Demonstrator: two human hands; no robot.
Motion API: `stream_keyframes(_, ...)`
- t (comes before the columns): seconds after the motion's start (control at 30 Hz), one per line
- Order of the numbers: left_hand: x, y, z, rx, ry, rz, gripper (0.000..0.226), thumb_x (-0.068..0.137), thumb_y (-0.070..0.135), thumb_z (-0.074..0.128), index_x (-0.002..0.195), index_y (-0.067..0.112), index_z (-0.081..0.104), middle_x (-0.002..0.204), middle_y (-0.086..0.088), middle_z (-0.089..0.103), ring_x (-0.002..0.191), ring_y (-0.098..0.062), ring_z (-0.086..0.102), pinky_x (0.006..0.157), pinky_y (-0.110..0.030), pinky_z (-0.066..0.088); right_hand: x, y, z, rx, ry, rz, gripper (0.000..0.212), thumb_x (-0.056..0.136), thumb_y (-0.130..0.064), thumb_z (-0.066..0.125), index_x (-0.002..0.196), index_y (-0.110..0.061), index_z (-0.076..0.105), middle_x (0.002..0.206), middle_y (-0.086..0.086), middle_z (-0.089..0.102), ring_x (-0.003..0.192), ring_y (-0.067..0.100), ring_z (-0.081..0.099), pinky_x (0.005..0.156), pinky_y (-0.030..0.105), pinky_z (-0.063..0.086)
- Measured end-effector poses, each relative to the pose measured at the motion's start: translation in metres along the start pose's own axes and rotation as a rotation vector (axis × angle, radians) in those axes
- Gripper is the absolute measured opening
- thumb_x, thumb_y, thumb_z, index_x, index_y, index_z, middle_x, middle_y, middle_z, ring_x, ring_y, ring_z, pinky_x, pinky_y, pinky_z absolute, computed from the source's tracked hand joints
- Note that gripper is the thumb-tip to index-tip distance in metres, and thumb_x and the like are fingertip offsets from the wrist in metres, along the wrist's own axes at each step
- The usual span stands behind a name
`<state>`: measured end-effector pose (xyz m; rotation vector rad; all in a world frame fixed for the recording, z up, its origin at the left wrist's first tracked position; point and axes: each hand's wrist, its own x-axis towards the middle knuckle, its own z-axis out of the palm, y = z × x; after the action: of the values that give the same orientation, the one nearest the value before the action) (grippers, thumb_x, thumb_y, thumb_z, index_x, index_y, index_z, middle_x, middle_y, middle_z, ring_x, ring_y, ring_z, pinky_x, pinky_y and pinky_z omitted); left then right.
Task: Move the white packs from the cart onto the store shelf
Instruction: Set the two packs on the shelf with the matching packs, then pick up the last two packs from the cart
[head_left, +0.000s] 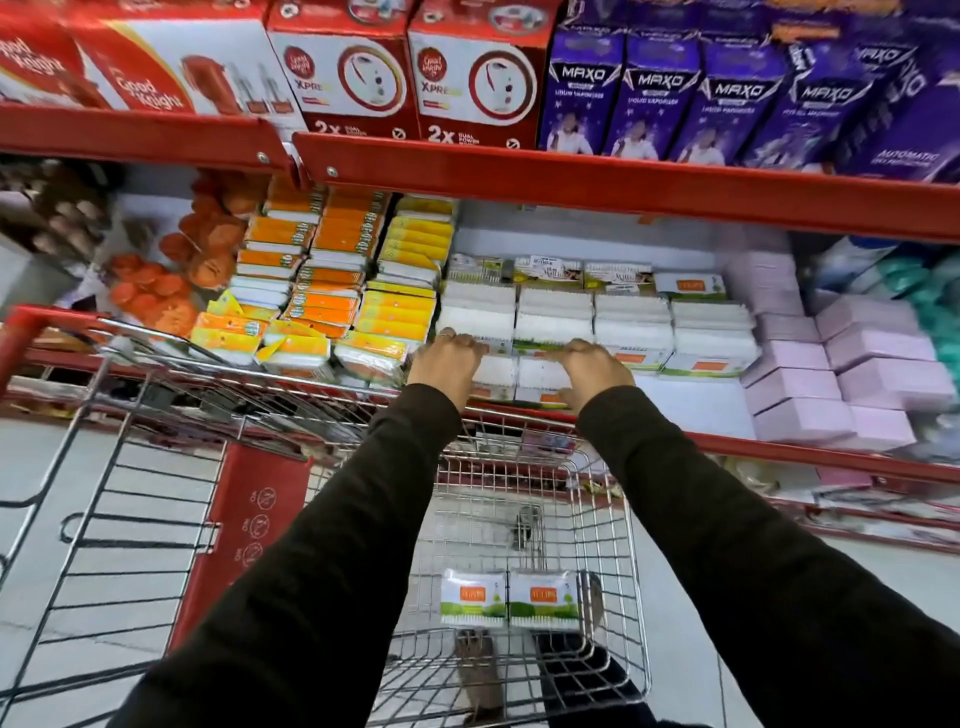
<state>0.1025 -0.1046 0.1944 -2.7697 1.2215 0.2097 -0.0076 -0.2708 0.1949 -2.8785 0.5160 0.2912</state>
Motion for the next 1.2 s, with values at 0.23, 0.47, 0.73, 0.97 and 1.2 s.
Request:
stream_keyframes(0.23, -0.038, 0.006, 0.008, -0.285, 0.254, 0.004, 0.051, 0.086, -0.003, 0.061, 0.135, 0.014, 0.059, 0.134, -0.008, 0.063, 0.122, -0.030, 0.057, 0.100, -0.043, 0.051, -0.030, 0.001, 0.017, 0.193, 0.245, -0.073, 0.050, 0.082, -0.003, 0.066, 0.128, -0.022, 0.061, 0.130, 0.006, 0.055, 0.123, 0.029, 0.049, 0.107, 0.042, 0.041)
stream_keyframes(0.47, -0.122, 0.027, 0.110, -0.203, 0.158, 0.078, 0.028, 0.077, 0.022, 0.075, 0.100, 0.027, 0.061, 0.100, 0.006, 0.068, 0.091, -0.020, 0.063, 0.080, -0.035, 0.047, -0.103, -0.014, 0.113, 0.455, -0.054, 0.017, 0.046, 0.082, -0.005, 0.068, 0.122, -0.026, 0.057, 0.132, 0.002, 0.048, 0.105, 0.020, 0.060, 0.089, 0.030, 0.052)
stream_keyframes(0.73, -0.150, 0.043, 0.253, 0.005, -0.797, 0.092, 0.099, 0.090, 0.059, 0.059, 0.159, 0.013, 0.007, 0.163, -0.012, 0.019, 0.151, -0.033, 0.020, 0.127, -0.048, 0.010, -0.100, -0.014, 0.242, -0.029, -0.721, 0.063, 0.061, 0.091, -0.010, 0.062, 0.147, -0.012, 0.037, 0.146, 0.008, 0.042, 0.128, 0.029, 0.052, 0.107, 0.039, 0.044)
stream_keyframes(0.97, -0.150, 0.063, 0.291, -0.198, -0.804, 0.033, 0.078, 0.091, 0.037, 0.067, 0.148, 0.004, 0.025, 0.151, -0.013, 0.034, 0.139, -0.034, 0.035, 0.126, -0.041, 0.017, -0.108, -0.004, 0.278, -0.105, -0.755, 0.051, 0.050, 0.096, -0.003, 0.045, 0.144, -0.006, 0.031, 0.141, 0.015, 0.041, 0.123, 0.037, 0.053, 0.100, 0.046, 0.046)
stream_keyframes(1.2, -0.159, 0.056, 0.259, -0.314, -0.774, 0.046, 0.062, 0.090, 0.033, 0.070, 0.135, 0.007, 0.037, 0.136, -0.016, 0.054, 0.118, -0.036, 0.060, 0.095, -0.045, 0.052, -0.119, -0.005, 0.250, -0.041, -0.772, 0.086, 0.039, 0.096, -0.008, 0.052, 0.133, -0.007, 0.041, 0.127, 0.016, 0.058, 0.114, 0.033, 0.060, 0.097, 0.044, 0.050)
